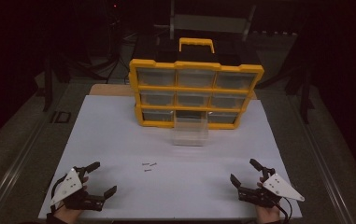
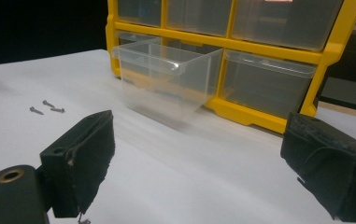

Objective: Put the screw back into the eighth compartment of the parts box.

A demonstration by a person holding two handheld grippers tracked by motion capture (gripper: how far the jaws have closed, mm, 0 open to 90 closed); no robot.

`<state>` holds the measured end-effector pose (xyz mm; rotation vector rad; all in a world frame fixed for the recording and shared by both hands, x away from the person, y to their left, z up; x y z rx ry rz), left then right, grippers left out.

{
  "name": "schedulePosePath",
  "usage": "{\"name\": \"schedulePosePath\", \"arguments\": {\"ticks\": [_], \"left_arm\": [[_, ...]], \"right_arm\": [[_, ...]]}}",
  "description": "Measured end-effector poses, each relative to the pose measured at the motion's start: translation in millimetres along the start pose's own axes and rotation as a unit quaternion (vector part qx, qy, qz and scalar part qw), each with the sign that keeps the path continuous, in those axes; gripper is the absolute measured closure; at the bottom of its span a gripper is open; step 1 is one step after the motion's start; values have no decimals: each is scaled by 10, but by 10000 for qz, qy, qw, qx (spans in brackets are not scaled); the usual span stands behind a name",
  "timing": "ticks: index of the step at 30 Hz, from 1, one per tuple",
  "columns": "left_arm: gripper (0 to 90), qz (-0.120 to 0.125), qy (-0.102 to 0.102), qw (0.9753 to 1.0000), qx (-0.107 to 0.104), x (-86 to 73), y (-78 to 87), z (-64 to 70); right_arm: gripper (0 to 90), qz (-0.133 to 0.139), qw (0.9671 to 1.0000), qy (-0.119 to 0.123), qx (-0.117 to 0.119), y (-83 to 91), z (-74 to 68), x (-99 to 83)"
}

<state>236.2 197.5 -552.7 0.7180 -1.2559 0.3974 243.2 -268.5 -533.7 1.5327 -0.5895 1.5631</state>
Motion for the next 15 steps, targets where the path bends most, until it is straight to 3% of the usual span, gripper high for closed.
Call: {"name": "schedulePosePath", "arguments": {"ticks": [15], "left_arm": [[0,108,37,9998,146,6,12,-46]], "right_arm": [[101,41,9999,59,-117,4,34,17]]}}
Point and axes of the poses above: each handheld gripper's, and its own axes: y roughly backward along the jaws, x roughly out of its top, z roughly to its right, the point moved 7 cm from there along -y, roughly forward along the jaws, and after that the axes turned 6 degrees about y, right-handed, at the moved point
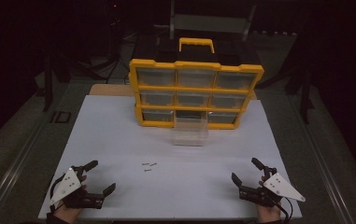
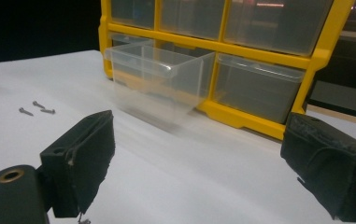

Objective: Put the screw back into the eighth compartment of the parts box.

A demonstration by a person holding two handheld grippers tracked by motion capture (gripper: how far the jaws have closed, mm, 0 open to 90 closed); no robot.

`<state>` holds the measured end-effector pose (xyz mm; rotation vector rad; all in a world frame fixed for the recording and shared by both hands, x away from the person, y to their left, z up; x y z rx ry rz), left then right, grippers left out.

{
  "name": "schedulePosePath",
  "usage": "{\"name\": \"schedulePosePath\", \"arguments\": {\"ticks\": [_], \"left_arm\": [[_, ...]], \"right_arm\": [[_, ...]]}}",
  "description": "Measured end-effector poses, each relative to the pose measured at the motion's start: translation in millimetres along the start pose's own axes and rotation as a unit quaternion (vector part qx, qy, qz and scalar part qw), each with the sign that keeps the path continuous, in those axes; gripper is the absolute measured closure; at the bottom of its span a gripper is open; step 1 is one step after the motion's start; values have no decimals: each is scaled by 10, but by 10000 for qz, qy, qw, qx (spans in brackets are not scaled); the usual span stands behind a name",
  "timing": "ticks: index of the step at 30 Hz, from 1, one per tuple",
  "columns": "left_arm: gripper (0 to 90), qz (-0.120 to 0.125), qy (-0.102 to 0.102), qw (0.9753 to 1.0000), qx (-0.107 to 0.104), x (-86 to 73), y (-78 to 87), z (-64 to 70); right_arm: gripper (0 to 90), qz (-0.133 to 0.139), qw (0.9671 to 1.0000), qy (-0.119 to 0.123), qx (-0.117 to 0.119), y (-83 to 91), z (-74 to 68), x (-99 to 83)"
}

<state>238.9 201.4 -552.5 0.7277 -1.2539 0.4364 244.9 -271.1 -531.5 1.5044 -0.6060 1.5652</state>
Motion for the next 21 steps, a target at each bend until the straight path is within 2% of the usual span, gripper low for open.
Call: {"name": "schedulePosePath", "arguments": {"ticks": [6,13,15,18,21], "left_arm": [[0,77,80,9999,56,13,38,-9],[0,336,358,9986,207,80,106,-11],[0,312,364,9986,217,102,132,19],[0,269,315,9989,238,176,131,56],[0,290,274,9990,221,279,91,79]], "right_arm": [[101,-1,9999,114,-41,-10,-14,24],[101,32,10000,4,-17,-52,4,31],[101,103,9999,27,20,-67,-10,64],[101,129,9997,204,87,-74,-49,81],[101,147,9997,207,60,-61,-45,89]]}}
Point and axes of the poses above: each handheld gripper's, and its own axes: y roughly backward along the jaws, x roughly out of its top, z roughly to its right, the point moved 7 cm from there along -y, roughly forward along the jaws, and after that the axes turned 6 degrees about y, right-handed, at the moved point
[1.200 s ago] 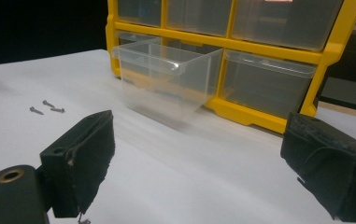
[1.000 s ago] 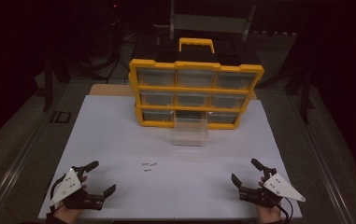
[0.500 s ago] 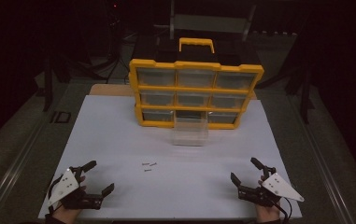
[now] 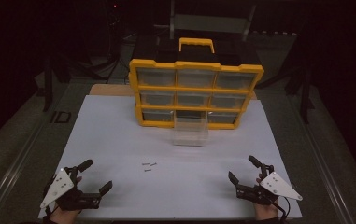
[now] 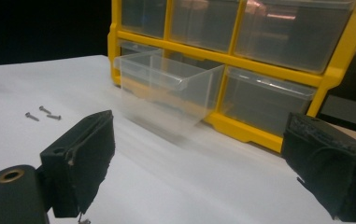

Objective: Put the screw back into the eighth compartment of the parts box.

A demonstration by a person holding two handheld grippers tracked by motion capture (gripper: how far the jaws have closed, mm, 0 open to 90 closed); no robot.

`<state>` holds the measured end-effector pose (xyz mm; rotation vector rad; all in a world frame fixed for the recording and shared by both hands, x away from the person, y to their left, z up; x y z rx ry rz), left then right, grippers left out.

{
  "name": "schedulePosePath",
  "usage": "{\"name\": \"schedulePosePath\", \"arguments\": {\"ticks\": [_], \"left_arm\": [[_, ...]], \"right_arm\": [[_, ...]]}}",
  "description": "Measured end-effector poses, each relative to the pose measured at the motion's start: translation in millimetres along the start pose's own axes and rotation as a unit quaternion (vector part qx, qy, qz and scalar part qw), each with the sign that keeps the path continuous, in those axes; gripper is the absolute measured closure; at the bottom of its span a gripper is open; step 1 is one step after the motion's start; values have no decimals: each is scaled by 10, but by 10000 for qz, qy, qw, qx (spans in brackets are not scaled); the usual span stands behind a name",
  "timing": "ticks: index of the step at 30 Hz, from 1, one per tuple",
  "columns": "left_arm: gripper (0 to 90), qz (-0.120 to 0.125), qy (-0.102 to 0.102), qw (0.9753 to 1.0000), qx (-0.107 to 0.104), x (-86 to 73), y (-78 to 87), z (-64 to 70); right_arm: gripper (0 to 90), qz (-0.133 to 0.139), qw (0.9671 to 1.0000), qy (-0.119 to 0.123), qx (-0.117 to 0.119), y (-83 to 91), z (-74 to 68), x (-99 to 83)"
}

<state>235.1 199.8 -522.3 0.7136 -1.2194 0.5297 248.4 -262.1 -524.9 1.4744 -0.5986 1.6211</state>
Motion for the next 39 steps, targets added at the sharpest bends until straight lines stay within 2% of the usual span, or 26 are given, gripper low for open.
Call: {"name": "schedulePosePath", "arguments": {"ticks": [5,10,14,18,25,27,29,32,34,35,36,37,38,39], "left_arm": [[0,31,-171,9997,-148,194,-113,35],[0,-21,-297,9987,-407,391,-272,78],[0,-60,-250,9972,-697,515,-438,124],[0,-160,-347,9957,-845,584,-600,171],[0,-348,-272,9937,-1034,592,-865,168],[0,-448,-266,9919,-1159,582,-938,185],[0,-474,-278,9915,-1183,579,-975,191],[0,-677,-300,9889,-1291,534,-1130,203],[0,-726,-312,9884,-1300,515,-1156,200],[0,-852,-306,9866,-1358,467,-1204,190],[0,-852,-306,9866,-1358,467,-1204,190],[0,-1049,-314,9847,-1353,396,-1253,167],[60,-1178,-343,9854,-1180,328,-1299,130],[76,-1178,-343,9854,-1180,328,-1299,130]], "right_arm": [[101,-12,10000,-57,27,-6,9,-16],[101,-32,10000,-48,67,6,-16,-28],[101,-4,10000,-46,34,41,-12,-15],[101,-14,10000,-63,46,52,-26,-15],[101,-3,9999,-55,107,47,-54,-12],[101,-13,9999,-82,151,36,-62,-18],[101,-16,9998,-97,187,23,-71,-21],[101,-6,9997,-89,246,10,-89,-15],[101,-10,9996,-77,280,6,-101,-13],[101,-9,9995,-72,295,2,-108,-11],[101,-2,9995,-43,323,-4,-117,-6],[101,-2,9995,-43,323,-4,-117,-6],[101,3,9994,-33,355,-13,-129,-4],[101,3,9994,-33,355,-13,-129,-4]]}}
Point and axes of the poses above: each handheld gripper's, and its own axes: y roughly backward along the jaws, x roughly out of its top, z roughly to its right, the point moved 7 cm from there along -y, roughly forward along the jaws, and after that the axes turned 6 degrees about y, right-handed, at the moved point
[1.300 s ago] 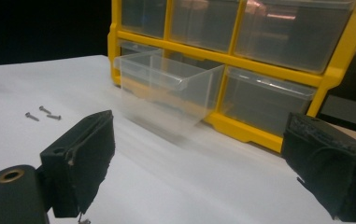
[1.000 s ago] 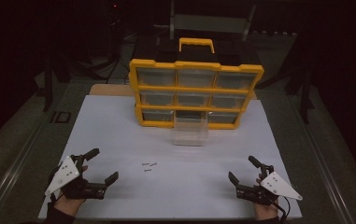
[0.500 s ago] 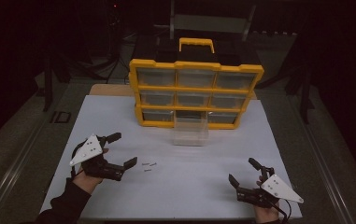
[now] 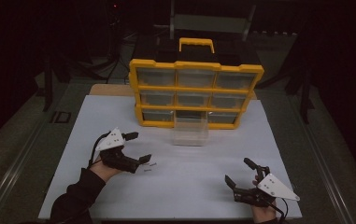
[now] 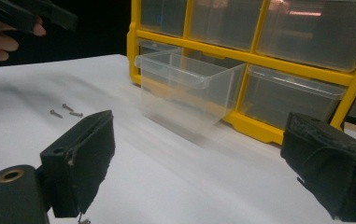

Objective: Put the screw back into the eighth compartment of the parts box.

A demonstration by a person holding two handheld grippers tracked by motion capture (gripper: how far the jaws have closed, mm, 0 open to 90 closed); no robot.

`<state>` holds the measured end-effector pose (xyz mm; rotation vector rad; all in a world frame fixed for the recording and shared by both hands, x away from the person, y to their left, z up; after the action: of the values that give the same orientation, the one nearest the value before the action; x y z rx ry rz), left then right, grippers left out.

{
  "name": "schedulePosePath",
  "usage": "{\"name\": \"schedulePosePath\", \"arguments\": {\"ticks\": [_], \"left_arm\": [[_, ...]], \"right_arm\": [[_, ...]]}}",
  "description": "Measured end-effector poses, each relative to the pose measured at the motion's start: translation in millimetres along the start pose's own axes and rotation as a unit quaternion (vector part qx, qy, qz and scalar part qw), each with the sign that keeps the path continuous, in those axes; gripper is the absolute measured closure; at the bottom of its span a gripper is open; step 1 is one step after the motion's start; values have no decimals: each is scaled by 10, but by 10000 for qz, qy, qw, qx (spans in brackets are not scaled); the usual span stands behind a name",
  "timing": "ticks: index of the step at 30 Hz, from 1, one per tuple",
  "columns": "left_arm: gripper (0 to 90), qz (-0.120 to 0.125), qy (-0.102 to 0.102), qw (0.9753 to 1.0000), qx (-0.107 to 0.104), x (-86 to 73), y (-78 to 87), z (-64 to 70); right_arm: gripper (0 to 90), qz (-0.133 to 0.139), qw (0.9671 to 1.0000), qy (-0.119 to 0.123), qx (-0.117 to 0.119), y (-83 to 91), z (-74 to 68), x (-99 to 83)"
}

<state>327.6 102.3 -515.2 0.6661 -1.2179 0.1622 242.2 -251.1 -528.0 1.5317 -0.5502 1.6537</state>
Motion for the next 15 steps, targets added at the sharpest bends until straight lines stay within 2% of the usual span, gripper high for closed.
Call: {"name": "schedulePosePath", "arguments": {"ticks": [1,2,3,6,7,8,9,10,11,12,13,14,15], "left_arm": [[91,-150,-21,9999,57,-59,-29,-33],[94,-150,-21,9999,57,-59,-29,-33],[96,-271,-82,9996,-48,-123,-36,-42],[140,-366,-128,9992,-52,-183,-39,-57],[148,-512,-148,9985,-121,-256,-43,-58],[165,-512,-148,9985,-121,-256,-43,-58],[175,-717,-138,9973,-46,-342,-56,-77],[189,-717,-138,9973,-46,-342,-56,-77],[229,-893,-66,9960,-78,-409,-74,-83],[252,-893,-66,9960,-78,-409,-74,-83],[270,-1103,-94,9938,-60,-458,-98,-90],[299,-1103,-94,9938,-60,-458,-98,-90],[335,-1205,-130,9925,-132,-488,-118,-77]], "right_arm": [[101,4,10000,-10,23,0,-1,-2],[101,4,10000,-10,23,0,-1,-2],[101,12,10000,-43,28,0,3,-5],[101,6,10000,-66,27,-6,13,-11],[101,-39,10000,-60,31,-13,13,-27],[101,-39,10000,-60,31,-13,13,-27],[101,-82,9999,-53,44,-23,9,-44],[101,-82,9999,-53,44,-23,9,-44],[101,-102,9999,-68,53,-19,2,-48],[101,-112,9999,-49,47,-16,-2,-47],[101,-114,9999,-44,39,-12,-3,-45],[101,-114,9999,-44,39,-12,-3,-45],[101,-128,9999,-43,40,-18,-1,-51]]}}
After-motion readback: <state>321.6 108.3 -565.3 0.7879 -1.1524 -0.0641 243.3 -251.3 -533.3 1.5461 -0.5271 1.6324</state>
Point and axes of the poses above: each handheld gripper's, and its own axes: y roughly backward along the jaws, x roughly out of its top, z roughly to its right, the point moved 7 cm from there along -y, roughly forward along the jaws, and after that the axes turned 6 degrees about y, right-handed, at the moved point
